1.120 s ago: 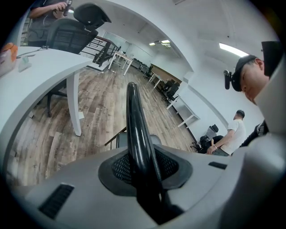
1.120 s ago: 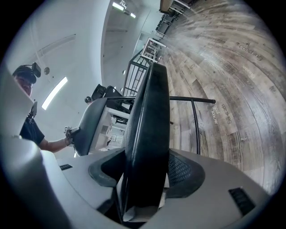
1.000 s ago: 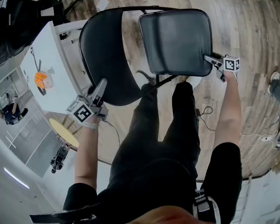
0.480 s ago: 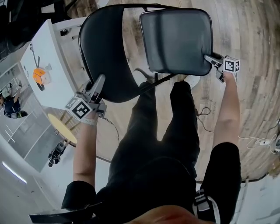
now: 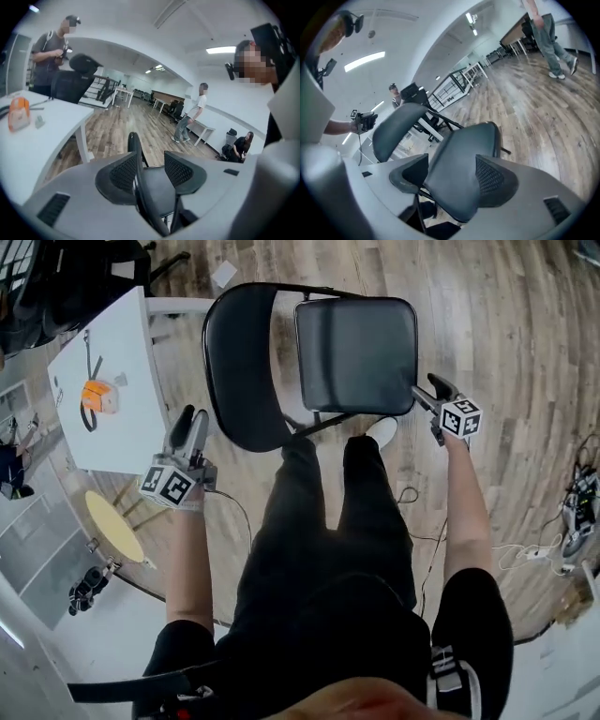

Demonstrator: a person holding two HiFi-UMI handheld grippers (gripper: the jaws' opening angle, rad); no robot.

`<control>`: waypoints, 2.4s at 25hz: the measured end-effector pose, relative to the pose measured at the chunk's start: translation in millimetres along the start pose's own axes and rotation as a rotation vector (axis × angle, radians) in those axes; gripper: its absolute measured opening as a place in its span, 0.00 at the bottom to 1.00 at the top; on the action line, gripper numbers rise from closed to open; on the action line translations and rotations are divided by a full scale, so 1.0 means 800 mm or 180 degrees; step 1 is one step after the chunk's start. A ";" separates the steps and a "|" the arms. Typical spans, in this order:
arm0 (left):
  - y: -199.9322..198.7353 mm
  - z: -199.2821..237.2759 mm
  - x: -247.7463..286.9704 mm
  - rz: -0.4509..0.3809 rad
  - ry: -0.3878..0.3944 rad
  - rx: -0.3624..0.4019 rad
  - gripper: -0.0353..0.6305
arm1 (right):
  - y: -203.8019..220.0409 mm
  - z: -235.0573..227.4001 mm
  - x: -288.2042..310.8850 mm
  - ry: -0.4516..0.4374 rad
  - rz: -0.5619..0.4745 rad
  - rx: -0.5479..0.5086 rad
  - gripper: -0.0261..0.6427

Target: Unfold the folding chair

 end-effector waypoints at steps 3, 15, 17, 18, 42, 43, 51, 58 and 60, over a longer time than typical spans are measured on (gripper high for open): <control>-0.030 -0.071 -0.028 -0.0205 0.0298 0.0517 0.33 | -0.063 0.107 -0.016 -0.0206 -0.0221 -0.0366 0.48; -0.124 -0.208 -0.158 -0.0975 0.1557 0.1019 0.30 | -0.265 0.539 -0.050 -0.0788 -0.0772 -0.1758 0.42; -0.128 -0.208 -0.171 -0.1050 0.1618 0.0958 0.30 | -0.283 0.588 -0.058 -0.0806 -0.0806 -0.2005 0.42; -0.132 -0.210 -0.178 -0.1105 0.1663 0.0923 0.30 | -0.289 0.612 -0.063 -0.0823 -0.0831 -0.2109 0.42; -0.179 -0.214 -0.252 -0.1732 0.2018 0.1148 0.06 | -0.288 0.773 -0.035 -0.0728 -0.1144 -0.2732 0.05; -0.181 -0.215 -0.251 -0.1732 0.2015 0.1139 0.06 | -0.288 0.772 -0.035 -0.0723 -0.1144 -0.2731 0.05; -0.183 -0.207 -0.250 -0.1707 0.2015 0.1136 0.06 | -0.287 0.778 -0.025 -0.0696 -0.1114 -0.2745 0.05; -0.178 -0.202 -0.249 -0.1686 0.1996 0.1195 0.06 | -0.288 0.779 -0.022 -0.0699 -0.1119 -0.2748 0.05; -0.176 -0.202 -0.250 -0.1665 0.1995 0.1164 0.06 | -0.288 0.779 -0.023 -0.0697 -0.1115 -0.2734 0.05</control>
Point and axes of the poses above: the fingertips, and each gripper's own axes: x forward along the fingers, z to its left, y out of its underside, the point moved 7 cm from there along -x, backward along the fingers, and after that the axes turned 12 degrees about -y, right-handed, at the moved point
